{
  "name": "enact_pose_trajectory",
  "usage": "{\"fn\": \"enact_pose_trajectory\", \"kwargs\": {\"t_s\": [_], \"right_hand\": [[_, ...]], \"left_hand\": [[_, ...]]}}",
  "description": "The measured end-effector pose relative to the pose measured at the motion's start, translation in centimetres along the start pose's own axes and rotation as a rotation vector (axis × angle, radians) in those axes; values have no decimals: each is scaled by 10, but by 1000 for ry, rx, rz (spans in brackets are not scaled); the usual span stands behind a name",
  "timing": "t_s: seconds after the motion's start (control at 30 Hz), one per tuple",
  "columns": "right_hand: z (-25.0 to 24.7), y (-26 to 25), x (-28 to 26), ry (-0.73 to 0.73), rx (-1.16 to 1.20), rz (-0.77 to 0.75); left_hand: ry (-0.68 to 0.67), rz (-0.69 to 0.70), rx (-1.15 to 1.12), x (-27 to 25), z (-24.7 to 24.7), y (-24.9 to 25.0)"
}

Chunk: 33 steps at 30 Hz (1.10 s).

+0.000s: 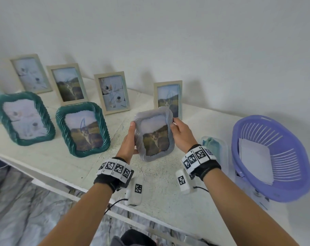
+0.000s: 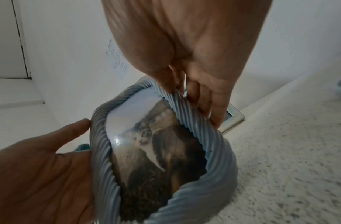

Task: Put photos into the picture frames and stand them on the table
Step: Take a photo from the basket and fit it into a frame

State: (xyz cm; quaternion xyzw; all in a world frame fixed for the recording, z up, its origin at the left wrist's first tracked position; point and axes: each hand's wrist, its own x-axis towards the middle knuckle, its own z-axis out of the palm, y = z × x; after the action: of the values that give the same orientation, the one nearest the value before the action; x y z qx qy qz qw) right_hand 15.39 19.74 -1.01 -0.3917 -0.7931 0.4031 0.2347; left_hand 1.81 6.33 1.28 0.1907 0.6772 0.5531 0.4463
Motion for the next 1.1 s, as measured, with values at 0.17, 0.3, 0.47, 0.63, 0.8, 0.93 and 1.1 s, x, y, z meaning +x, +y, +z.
{"fn": "enact_pose_trajectory", "kwargs": {"t_s": [0.17,0.3,0.47,0.63,0.8,0.93,1.1], "right_hand": [[2,6,1,-7,-46,17],[1,7,1,-18,-60,15],[-1,2,-5,-37,-37,85],[-3,-9,-31,104,-11,139],[13,-25,-78,342,-95,-16],[47,-51,-111,-32,80,-89],[101,-84,-92,-224,106,-142]], "left_hand": [[-3,3,12,3,1,-3],[-21,-2,21,6,-4,-5],[-61,-8,19,14,-15,-13],[-47,57,54,2,-31,-21],[-30,202,212,-21,-73,-47],[87,292,184,-39,-109,-53],[413,468,202,-39,-153,-44]]}}
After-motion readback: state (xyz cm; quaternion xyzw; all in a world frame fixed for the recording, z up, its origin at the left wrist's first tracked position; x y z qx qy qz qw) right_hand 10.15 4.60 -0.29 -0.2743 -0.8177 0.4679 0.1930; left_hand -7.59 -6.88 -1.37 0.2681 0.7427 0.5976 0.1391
